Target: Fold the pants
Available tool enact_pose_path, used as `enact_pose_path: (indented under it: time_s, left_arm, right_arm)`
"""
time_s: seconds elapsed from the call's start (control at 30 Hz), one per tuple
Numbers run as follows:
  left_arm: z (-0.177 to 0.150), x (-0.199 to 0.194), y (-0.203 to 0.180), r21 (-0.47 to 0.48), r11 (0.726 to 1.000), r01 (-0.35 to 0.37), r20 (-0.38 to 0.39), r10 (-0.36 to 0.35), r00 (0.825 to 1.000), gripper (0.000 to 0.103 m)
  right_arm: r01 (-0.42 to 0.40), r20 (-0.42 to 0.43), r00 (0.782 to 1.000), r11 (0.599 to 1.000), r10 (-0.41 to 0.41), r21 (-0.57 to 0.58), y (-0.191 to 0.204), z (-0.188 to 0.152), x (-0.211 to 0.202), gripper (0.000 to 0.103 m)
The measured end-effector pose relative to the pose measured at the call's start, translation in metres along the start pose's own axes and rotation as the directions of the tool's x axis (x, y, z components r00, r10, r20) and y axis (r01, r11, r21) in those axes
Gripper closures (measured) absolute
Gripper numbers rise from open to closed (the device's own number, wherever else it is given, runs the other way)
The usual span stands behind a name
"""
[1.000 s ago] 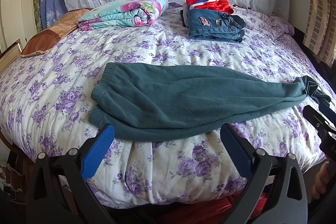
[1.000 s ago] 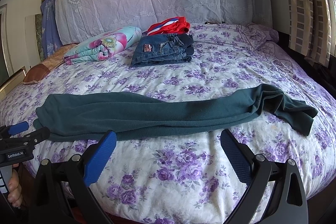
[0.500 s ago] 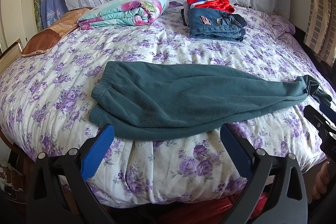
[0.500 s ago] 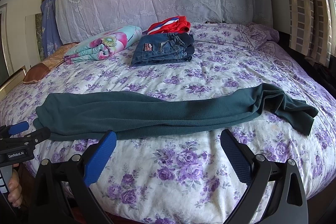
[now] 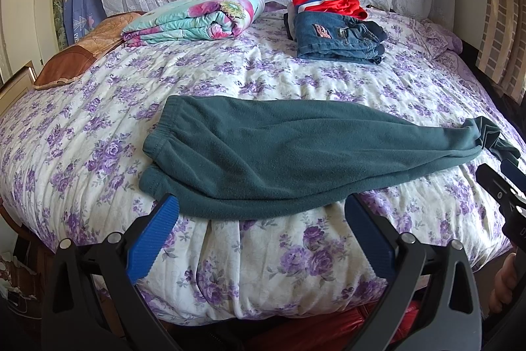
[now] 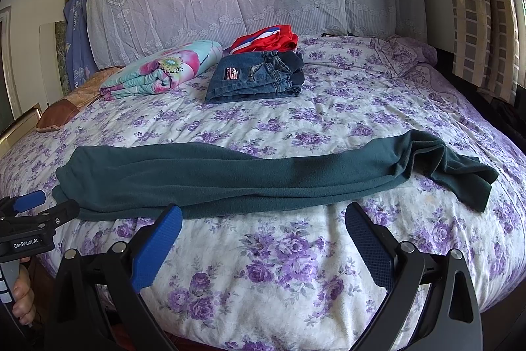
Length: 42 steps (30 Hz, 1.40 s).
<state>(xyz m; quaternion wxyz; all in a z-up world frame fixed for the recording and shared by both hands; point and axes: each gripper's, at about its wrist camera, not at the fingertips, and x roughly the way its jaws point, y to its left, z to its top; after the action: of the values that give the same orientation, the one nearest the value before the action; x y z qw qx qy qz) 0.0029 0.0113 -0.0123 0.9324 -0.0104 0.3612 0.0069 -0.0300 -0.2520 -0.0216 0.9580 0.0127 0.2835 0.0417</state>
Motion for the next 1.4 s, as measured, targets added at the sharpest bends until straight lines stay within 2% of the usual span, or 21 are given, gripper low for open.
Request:
enact_pose_path:
  time_s: [0.77,0.87,1.0,1.17,1.27,1.33,1.4]
  left_arm:
    - [-0.007,0.002,0.005,-0.003,1.000,0.003,-0.007,-0.003,1.000,0.005]
    - [-0.010,0.003,0.009,-0.014,1.000,0.025,-0.017,-0.026,1.000,0.005]
    - [-0.010,0.006,0.019,-0.042,0.993,0.113,-0.053,-0.115,0.992,0.005]
    - [-0.005,0.013,0.043,-0.138,0.968,0.211,-0.097,-0.225,0.970,0.005]
    - [-0.007,0.020,0.068,-0.267,0.935,0.235,-0.096,-0.269,0.959,0.005]
    - [-0.009,0.026,0.084,-0.347,0.900,0.264,-0.099,-0.315,0.944,0.005]
    - [-0.014,0.034,0.093,-0.404,0.862,0.305,-0.113,-0.378,0.919,0.005]
  right_arm:
    - [-0.002,-0.006,1.000,1.000,0.002,0.002,-0.001,0.000,0.001,0.003]
    - [-0.001,-0.003,1.000,1.000,0.001,0.003,-0.001,0.000,0.002,0.003]
    - [-0.038,-0.002,0.999,0.999,0.038,0.035,-0.010,-0.001,0.001,0.003]
    - [-0.084,-0.041,0.995,0.990,0.089,0.114,-0.038,0.006,0.010,0.003]
    - [-0.114,-0.048,0.991,0.970,0.127,0.215,-0.066,0.008,0.015,0.003]
    - [-0.128,-0.053,0.987,0.939,0.153,0.319,-0.089,0.005,0.020,0.003]
    - [-0.168,-0.063,0.974,0.886,0.216,0.432,-0.109,-0.001,0.028,0.003]
